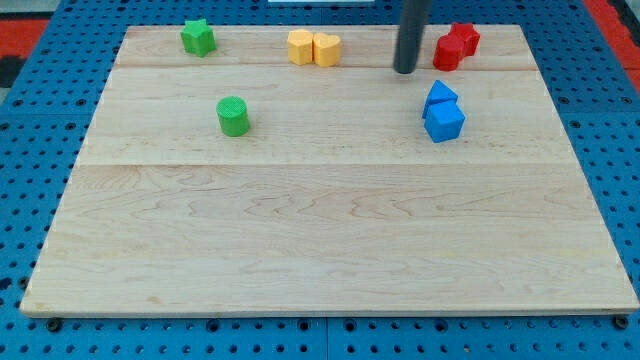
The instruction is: Move the green circle at center left of the board
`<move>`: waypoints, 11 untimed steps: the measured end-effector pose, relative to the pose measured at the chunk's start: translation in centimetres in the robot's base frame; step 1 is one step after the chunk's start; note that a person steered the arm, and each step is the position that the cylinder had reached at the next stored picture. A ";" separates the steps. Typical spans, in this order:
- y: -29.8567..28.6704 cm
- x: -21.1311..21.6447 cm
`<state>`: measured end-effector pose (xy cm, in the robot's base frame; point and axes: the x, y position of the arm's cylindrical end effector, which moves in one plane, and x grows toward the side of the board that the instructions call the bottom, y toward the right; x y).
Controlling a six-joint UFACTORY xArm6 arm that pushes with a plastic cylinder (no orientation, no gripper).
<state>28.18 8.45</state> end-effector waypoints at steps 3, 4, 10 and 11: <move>-9.3 2.2; -10.2 6.4; -33.1 10.1; -31.6 16.1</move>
